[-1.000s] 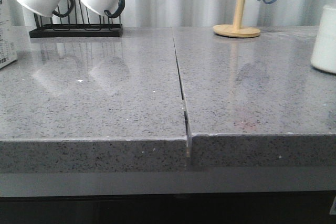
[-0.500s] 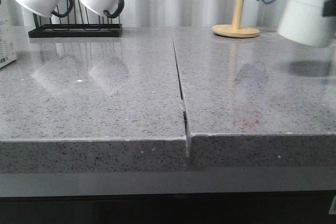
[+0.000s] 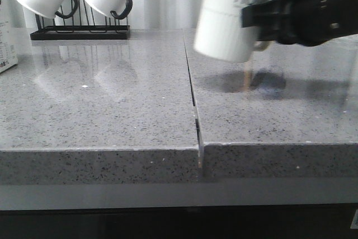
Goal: Place milk next to cup
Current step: 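Slide the held mug toward the table center and set it down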
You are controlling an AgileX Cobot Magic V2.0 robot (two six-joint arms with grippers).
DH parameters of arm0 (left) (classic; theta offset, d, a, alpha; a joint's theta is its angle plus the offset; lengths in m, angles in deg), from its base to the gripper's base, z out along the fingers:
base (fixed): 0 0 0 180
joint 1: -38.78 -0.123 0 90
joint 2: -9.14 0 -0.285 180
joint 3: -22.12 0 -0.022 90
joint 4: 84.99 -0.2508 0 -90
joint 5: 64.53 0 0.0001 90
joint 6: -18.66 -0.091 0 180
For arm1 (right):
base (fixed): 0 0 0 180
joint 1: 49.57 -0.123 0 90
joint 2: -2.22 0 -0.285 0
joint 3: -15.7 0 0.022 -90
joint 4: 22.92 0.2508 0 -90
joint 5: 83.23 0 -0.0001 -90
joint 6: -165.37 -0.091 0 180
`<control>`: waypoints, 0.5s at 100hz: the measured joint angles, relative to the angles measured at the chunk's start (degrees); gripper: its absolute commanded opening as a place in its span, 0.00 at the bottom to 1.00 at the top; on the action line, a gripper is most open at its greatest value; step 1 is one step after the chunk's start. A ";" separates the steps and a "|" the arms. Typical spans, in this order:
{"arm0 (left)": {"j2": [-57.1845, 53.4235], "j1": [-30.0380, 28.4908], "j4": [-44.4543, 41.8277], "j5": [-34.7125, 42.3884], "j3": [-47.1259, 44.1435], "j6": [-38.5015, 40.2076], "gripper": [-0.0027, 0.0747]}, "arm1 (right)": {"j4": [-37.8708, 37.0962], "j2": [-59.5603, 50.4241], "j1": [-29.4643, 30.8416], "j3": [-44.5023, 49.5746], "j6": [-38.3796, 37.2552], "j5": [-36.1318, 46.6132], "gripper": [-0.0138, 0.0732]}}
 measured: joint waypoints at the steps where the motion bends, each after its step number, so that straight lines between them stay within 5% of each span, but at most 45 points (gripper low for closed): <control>1: 0.00 0.00 0.00 0.00 0.00 0.00 0.01 | 0.00 0.50 -0.38 -0.39 0.00 0.00 0.14; 26: 0.00 0.00 0.00 0.00 0.00 0.00 0.01 | 0.00 7.59 -3.71 -4.60 0.00 0.00 0.17; 50: 0.00 0.00 0.00 0.00 0.00 0.00 0.01 | 0.00 8.22 -4.08 -5.00 0.00 -1.08 0.48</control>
